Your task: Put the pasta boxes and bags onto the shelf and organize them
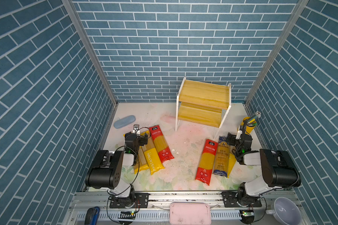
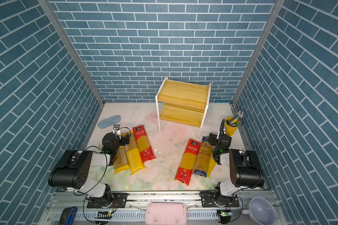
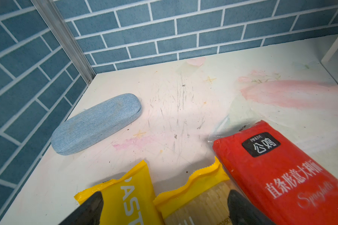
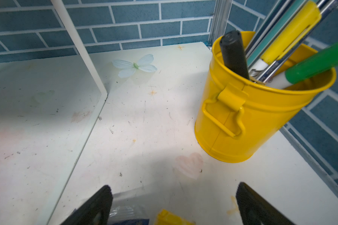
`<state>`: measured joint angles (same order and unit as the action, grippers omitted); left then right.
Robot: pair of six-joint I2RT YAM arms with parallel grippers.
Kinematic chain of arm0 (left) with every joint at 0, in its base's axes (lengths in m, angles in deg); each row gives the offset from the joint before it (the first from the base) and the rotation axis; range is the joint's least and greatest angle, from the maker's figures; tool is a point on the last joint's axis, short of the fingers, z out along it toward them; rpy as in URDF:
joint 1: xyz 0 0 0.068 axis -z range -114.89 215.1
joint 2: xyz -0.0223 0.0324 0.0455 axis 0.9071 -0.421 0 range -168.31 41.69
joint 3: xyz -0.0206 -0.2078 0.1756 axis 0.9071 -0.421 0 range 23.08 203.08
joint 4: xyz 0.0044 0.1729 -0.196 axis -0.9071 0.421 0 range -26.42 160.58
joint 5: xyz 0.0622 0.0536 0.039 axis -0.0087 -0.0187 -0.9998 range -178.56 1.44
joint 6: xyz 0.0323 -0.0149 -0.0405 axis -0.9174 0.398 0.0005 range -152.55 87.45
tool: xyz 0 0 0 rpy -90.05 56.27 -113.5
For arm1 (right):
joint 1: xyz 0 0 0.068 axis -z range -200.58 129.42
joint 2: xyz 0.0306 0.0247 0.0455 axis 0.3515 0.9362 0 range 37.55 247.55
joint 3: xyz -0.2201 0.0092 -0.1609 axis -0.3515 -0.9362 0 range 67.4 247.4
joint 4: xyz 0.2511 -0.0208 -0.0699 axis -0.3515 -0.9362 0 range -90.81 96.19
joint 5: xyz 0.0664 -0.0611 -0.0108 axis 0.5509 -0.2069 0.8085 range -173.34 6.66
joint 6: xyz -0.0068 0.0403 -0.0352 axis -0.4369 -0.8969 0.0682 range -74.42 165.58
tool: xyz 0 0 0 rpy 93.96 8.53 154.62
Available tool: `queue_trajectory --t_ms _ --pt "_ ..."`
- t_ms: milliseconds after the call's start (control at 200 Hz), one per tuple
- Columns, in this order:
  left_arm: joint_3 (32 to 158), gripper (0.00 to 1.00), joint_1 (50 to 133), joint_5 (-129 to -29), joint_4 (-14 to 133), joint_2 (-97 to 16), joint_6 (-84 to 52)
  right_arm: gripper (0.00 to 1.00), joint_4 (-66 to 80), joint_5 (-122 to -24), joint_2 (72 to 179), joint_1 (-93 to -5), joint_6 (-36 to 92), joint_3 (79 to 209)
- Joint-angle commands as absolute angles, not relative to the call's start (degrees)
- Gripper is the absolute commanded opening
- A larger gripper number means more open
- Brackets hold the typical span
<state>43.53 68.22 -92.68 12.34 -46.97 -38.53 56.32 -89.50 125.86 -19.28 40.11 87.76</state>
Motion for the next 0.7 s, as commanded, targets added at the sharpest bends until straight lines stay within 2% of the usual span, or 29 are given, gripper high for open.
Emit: queue_trajectory --t_ms 0,375,490,630,695 --pt "44.6 1.00 67.9 -92.2 12.3 -46.1 -38.3 0.99 56.7 -89.0 125.9 -19.1 42.5 89.6" --pt "44.5 1.00 67.9 -92.2 12.3 -46.1 -38.3 0.99 56.5 -88.5 125.9 -19.1 42.3 89.6" --pt "44.6 1.00 67.9 -92.4 12.4 -46.1 -38.2 0.99 58.1 -94.5 125.5 -18.9 39.7 88.6" --pt "44.7 1.00 67.9 -97.6 12.3 -46.2 -36.1 0.99 58.6 -95.1 125.3 -19.0 40.0 88.5" --pt "44.4 1.00 67.8 -98.5 11.9 -46.1 -36.0 0.99 54.9 -95.9 121.8 -19.0 39.9 88.8"
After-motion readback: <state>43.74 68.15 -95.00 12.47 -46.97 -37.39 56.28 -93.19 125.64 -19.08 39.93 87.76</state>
